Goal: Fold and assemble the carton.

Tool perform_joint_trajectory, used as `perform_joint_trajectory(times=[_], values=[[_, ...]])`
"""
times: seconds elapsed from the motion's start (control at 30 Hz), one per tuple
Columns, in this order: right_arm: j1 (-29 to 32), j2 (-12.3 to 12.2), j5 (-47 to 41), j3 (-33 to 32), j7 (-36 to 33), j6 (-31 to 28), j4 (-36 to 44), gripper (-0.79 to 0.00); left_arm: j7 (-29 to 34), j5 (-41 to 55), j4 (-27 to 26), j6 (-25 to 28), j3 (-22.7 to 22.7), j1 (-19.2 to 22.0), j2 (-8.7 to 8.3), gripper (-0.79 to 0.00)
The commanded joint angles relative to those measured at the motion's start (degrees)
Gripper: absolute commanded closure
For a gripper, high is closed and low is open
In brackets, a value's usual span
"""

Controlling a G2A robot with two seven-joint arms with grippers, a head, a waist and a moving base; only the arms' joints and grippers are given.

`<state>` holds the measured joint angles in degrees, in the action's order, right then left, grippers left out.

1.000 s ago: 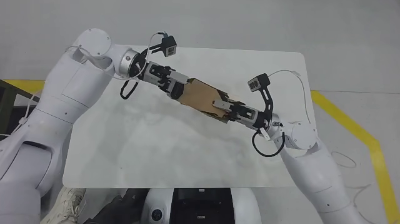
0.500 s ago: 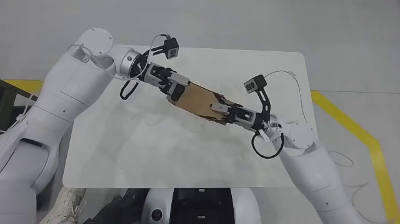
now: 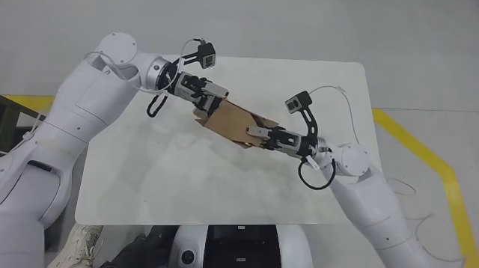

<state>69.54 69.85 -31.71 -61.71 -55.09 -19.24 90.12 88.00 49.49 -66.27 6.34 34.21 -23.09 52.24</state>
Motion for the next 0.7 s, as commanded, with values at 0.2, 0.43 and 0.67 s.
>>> perform_joint_trajectory(times=[0.2,0.43,0.67], values=[[-0.8,0.3,-1.7,0.3,-0.3,-1.4,-1.0,0.0,0.0,3.6,-0.3,1.0,-2.8,0.9,-0.73,-0.785],[-1.0,0.3,-3.5,-0.2,-1.3,-1.7,-1.6,0.0,0.0,6.8,-0.6,1.3,-5.5,1.9,-1.48,-0.714],[-1.3,0.3,-3.8,-0.3,-1.8,-1.6,-1.9,0.0,0.0,9.6,-0.5,2.1,-8.1,3.3,-2.12,-0.499]])
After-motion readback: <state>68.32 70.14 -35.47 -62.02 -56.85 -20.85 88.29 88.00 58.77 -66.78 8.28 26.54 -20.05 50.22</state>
